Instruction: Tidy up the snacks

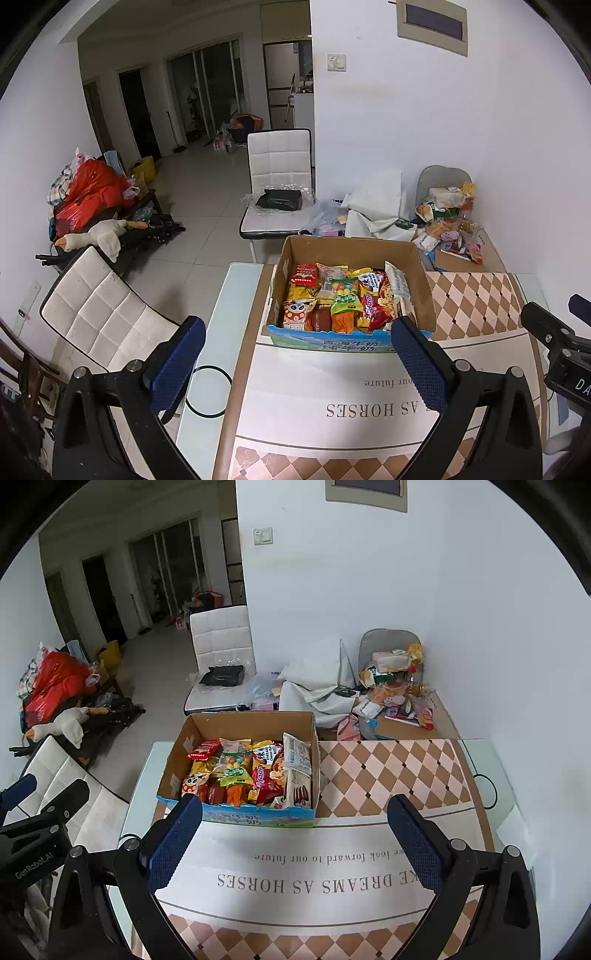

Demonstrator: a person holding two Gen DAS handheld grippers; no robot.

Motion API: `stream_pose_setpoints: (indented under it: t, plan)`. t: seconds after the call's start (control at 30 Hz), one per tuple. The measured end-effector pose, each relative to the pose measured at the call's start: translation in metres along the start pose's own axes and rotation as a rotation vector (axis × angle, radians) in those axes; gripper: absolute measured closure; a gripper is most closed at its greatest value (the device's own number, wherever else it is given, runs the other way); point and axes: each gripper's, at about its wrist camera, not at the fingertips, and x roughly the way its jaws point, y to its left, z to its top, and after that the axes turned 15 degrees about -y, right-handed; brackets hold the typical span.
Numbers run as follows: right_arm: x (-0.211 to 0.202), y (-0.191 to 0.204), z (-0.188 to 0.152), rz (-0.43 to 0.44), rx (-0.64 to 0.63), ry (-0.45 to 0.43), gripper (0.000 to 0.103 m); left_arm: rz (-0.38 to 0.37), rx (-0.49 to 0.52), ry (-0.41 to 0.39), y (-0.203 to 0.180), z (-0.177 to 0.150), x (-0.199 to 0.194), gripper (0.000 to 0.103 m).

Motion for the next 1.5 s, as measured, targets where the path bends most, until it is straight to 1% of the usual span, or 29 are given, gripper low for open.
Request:
stream_pose_setpoints:
  t: [0.37,0.77,1.5]
  plan:
    - [-0.002,0.003,0.001,0.012,0.0,0.004,0.001,-0.001,0.004,-0.001,0.0,0.002,-0.001,0.0]
    - [-0.002,0.003,0.001,0.013,-0.001,0.004,0.001,-0.02,0.006,-0.01,-0.002,0.004,-0.01,0.0]
    - [-0.011,0.005,0.0,0.013,0.002,-0.005,0.001,-0.029,0.013,-0.021,-0.003,0.008,-0.017,0.0]
